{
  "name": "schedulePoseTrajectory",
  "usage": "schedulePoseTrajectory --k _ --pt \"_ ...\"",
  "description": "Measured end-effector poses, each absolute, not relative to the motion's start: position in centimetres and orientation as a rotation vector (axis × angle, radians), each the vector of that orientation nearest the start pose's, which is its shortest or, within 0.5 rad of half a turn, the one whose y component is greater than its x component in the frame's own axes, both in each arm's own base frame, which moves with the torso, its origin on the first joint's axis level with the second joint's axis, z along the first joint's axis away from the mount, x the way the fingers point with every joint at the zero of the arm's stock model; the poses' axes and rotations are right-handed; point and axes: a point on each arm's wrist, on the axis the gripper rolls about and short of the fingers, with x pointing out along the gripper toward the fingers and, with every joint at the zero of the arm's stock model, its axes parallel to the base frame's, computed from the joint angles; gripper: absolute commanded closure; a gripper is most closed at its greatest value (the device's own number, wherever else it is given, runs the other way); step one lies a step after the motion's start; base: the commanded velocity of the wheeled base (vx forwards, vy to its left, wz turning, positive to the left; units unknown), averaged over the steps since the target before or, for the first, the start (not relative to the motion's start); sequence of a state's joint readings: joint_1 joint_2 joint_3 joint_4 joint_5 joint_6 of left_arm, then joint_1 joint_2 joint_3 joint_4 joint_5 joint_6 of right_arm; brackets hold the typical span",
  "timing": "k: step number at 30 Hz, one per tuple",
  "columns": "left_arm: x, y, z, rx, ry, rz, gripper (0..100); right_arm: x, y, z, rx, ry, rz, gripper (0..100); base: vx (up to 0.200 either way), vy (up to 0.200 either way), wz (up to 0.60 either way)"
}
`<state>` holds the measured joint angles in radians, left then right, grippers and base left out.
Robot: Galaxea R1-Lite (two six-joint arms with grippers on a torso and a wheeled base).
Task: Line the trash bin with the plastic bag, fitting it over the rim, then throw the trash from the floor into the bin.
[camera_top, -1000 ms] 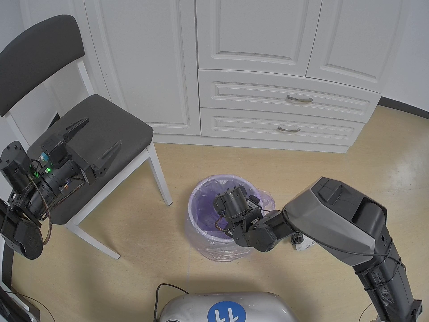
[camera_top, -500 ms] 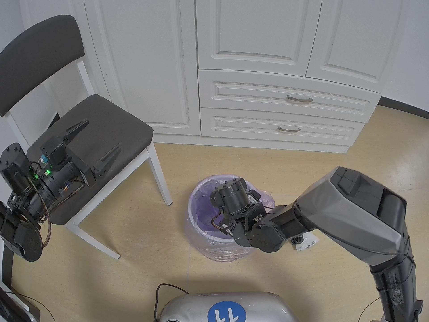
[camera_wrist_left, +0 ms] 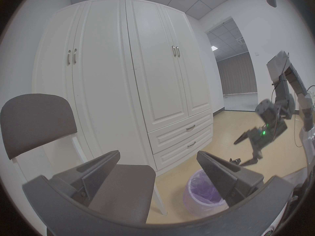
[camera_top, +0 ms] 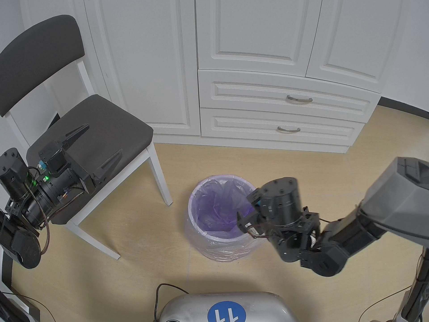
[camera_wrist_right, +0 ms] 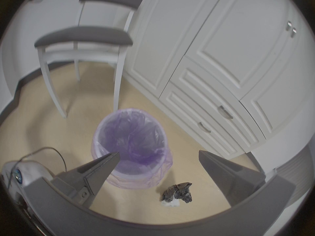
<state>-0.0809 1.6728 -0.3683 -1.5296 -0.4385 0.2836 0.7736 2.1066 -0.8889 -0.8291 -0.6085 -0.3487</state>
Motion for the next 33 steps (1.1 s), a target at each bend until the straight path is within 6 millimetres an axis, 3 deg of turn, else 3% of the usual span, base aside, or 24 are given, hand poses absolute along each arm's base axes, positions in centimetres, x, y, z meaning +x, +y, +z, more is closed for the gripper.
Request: schedulePoseTrajectory --k 8,19,26,33 --pt "23.6 -3.0 17.2 0.310 -0.291 -0.476 0 25.8 20.4 12.5 -0.329 -0.042 0.165 0 0.000 0.000 0.00" --pt "19.2 -1.2 14.5 0.236 -0.129 -0.407 0 23.5 10.5 12.0 -0.214 -0.025 0.109 0 0.000 0.000 0.00" --pt "18.1 -0.2 14.7 0.200 -0.127 -0.353 0 21.6 7.6 13.4 -0.192 -0.058 0.049 0 0.000 0.000 0.00" --pt "18.1 0.4 15.0 0.202 -0.141 -0.317 0 22.7 5.0 14.3 -0.190 -0.051 -0.064 0 0.000 0.000 0.00"
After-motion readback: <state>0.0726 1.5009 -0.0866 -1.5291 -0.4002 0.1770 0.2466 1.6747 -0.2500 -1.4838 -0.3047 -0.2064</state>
